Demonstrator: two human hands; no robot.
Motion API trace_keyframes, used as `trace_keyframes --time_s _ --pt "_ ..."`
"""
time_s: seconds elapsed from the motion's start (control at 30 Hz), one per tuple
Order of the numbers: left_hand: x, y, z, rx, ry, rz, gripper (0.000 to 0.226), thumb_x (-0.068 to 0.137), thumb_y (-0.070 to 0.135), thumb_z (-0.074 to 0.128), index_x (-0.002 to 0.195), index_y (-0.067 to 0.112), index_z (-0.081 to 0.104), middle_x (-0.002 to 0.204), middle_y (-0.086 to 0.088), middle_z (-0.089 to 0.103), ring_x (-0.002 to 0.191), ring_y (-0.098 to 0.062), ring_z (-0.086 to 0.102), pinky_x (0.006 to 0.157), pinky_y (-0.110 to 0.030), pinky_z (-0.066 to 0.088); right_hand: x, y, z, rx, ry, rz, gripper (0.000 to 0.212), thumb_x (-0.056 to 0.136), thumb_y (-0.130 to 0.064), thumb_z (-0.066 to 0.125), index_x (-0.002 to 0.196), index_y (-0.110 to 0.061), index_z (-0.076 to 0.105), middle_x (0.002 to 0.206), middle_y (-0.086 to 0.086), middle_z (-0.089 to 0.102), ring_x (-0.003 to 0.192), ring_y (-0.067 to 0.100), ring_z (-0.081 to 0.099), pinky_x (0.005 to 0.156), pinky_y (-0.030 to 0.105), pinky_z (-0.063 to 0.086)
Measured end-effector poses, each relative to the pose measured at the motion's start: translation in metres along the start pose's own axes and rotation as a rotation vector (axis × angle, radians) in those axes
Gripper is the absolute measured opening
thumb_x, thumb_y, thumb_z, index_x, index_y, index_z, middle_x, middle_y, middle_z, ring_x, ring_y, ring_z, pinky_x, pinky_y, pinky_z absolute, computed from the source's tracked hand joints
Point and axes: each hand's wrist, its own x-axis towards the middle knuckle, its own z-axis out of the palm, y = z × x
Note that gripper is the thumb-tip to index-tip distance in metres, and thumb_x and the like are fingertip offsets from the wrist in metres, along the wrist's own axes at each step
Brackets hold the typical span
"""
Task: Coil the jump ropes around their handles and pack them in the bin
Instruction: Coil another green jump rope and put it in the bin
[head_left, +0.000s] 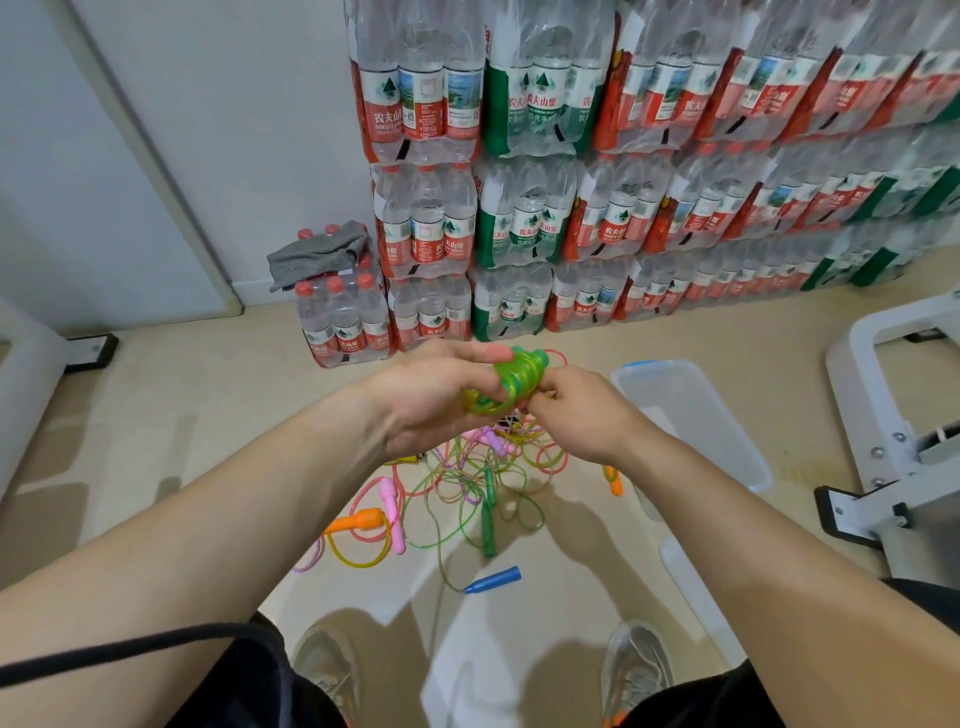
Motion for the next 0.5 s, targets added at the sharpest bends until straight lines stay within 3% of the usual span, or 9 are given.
trace_keyframes --time_s 0.1,0.17,0.23,0.33,0.4,0.5 --pt "-0.002 -0.002 0.003 -0.058 0.041 0.04 0.028 0.093 -0.01 0.055 0.117 0.003 0.061 0.122 -0.023 0.065 0.105 -0.037 0.068 0.083 -0.033 0.061 -0.001 -0.001 -0.002 0.02 -0.024 0.044 0.03 0.095 -0.025 0.051 0.092 -0.004 0.072 0.078 0.013 0.068 0.077 0.03 0.063 0.066 0.038 0.049" --pt "0.001 -0.003 0.002 -0.057 0.092 0.095 0.019 0.095 0.001 0.061 0.114 0.004 0.061 0.12 -0.022 0.066 0.103 -0.039 0.07 0.075 -0.03 0.062 -0.002 -0.003 -0.002 0.055 -0.03 0.057 0.033 0.094 -0.026 0.05 0.096 -0.001 0.072 0.072 0.012 0.062 0.071 0.029 0.058 0.063 0.036 0.043" --pt "0.003 -0.004 0.002 -0.003 0.142 0.16 0.016 0.096 0.016 0.065 0.107 0.007 0.058 0.118 -0.02 0.066 0.097 -0.039 0.073 0.075 -0.031 0.063 -0.004 -0.006 -0.003 0.096 -0.026 0.067 0.035 0.095 -0.026 0.05 0.098 0.002 0.07 0.064 0.007 0.051 0.064 0.024 0.048 0.059 0.033 0.035" --pt "0.006 -0.008 0.002 0.127 0.184 0.237 0.03 0.097 0.034 0.061 0.106 0.005 0.057 0.117 -0.021 0.068 0.092 -0.038 0.074 0.084 -0.037 0.061 -0.008 -0.012 -0.004 0.145 -0.043 0.086 0.035 0.097 -0.025 0.05 0.094 0.003 0.071 0.05 -0.001 0.04 0.051 0.019 0.039 0.053 0.031 0.031" --pt "0.007 -0.009 0.001 0.159 0.187 0.255 0.036 0.096 0.034 0.063 0.11 0.002 0.057 0.112 -0.021 0.071 0.09 -0.036 0.074 0.084 -0.036 0.061 -0.009 -0.014 -0.005 0.155 -0.061 0.095 0.036 0.097 -0.024 0.049 0.092 0.002 0.073 0.043 -0.006 0.037 0.047 0.017 0.038 0.053 0.03 0.032" --pt "0.007 -0.013 -0.003 0.248 0.145 0.274 0.038 0.087 0.01 0.076 0.119 0.004 0.056 0.107 -0.018 0.074 0.093 -0.034 0.074 0.087 -0.037 0.06 -0.008 -0.012 -0.006 0.21 -0.06 0.126 0.033 0.096 -0.02 0.049 0.094 0.004 0.071 0.038 -0.01 0.032 0.043 0.016 0.031 0.048 0.027 0.028"
